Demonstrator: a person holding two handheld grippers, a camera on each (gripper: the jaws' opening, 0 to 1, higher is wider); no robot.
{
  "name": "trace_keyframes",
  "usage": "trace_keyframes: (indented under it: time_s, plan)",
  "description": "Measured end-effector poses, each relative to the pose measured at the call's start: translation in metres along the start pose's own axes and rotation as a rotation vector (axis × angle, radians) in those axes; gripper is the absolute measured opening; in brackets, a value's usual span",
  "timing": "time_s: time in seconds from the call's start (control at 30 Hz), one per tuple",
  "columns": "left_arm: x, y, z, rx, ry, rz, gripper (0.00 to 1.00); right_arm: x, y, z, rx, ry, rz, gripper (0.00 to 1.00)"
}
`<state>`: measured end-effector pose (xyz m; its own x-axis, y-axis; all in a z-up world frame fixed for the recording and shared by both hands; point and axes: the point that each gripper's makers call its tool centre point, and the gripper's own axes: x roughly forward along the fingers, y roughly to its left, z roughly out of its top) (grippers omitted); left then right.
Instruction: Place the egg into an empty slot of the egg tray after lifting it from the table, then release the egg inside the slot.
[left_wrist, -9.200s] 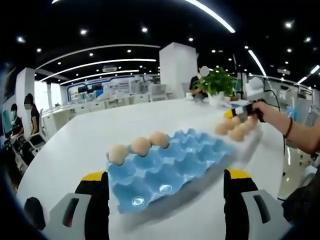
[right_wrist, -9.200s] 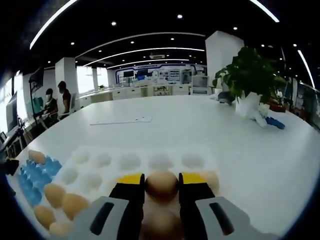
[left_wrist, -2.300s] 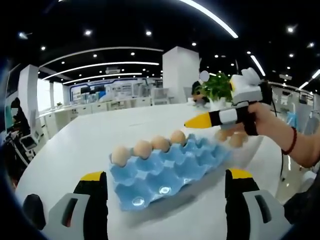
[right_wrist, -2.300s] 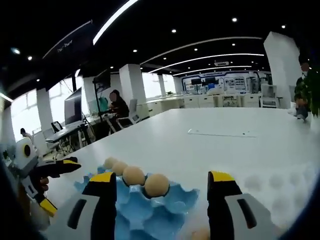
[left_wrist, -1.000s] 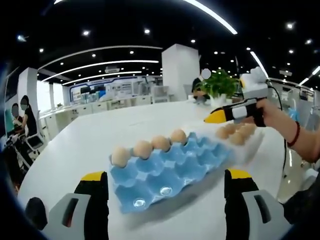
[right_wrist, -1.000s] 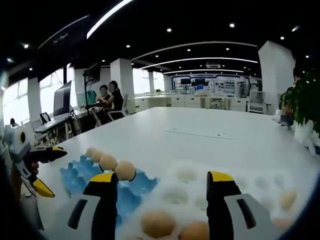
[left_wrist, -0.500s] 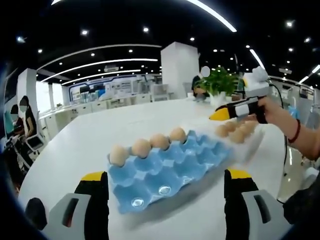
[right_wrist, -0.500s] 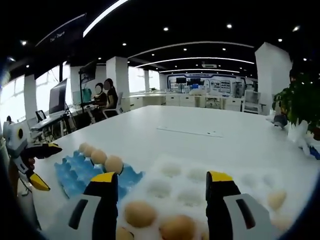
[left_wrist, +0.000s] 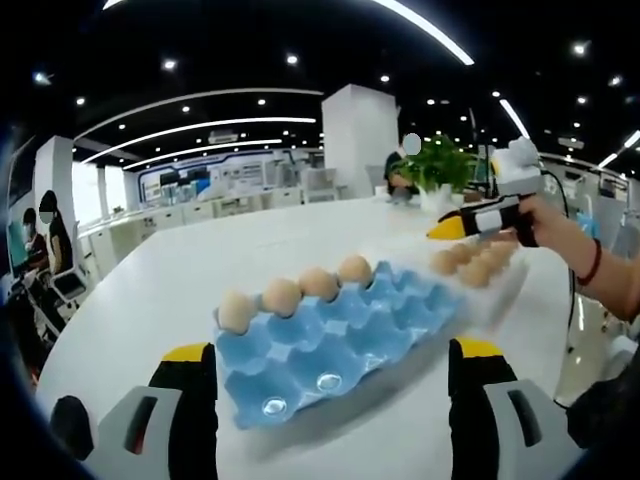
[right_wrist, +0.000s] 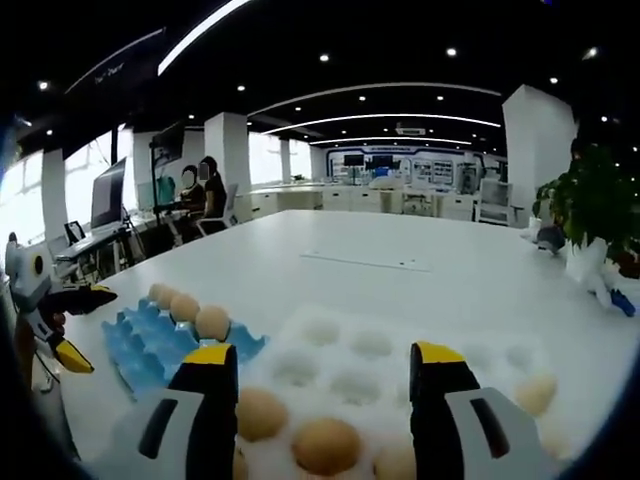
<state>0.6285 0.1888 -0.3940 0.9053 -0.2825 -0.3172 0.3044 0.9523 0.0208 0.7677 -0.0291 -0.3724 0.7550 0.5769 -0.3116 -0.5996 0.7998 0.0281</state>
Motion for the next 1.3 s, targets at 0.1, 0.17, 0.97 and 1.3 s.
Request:
trace_keyframes:
  time_s: [0.1, 0.17, 0.97, 1.3]
  plan:
    - [0.001, 0.001, 0.000, 0.001, 0.001, -0.001, 0.98, -0.001, -0.003, -0.002, 0.000, 0.004, -0.009, 0.72]
    - [0.001, 0.001, 0.000, -0.001, -0.001, -0.001, 0.98, -0.003, -0.005, -0.003, -0.002, 0.006, -0.013, 0.72]
    - [0.004, 0.000, 0.002, 0.009, 0.009, -0.002, 0.97, -0.032, -0.065, -0.018, 0.023, 0.017, -0.116, 0.71]
    - [0.008, 0.000, 0.004, 0.012, 0.009, -0.004, 0.97, -0.041, -0.085, -0.021, 0.039, 0.013, -0.154, 0.71]
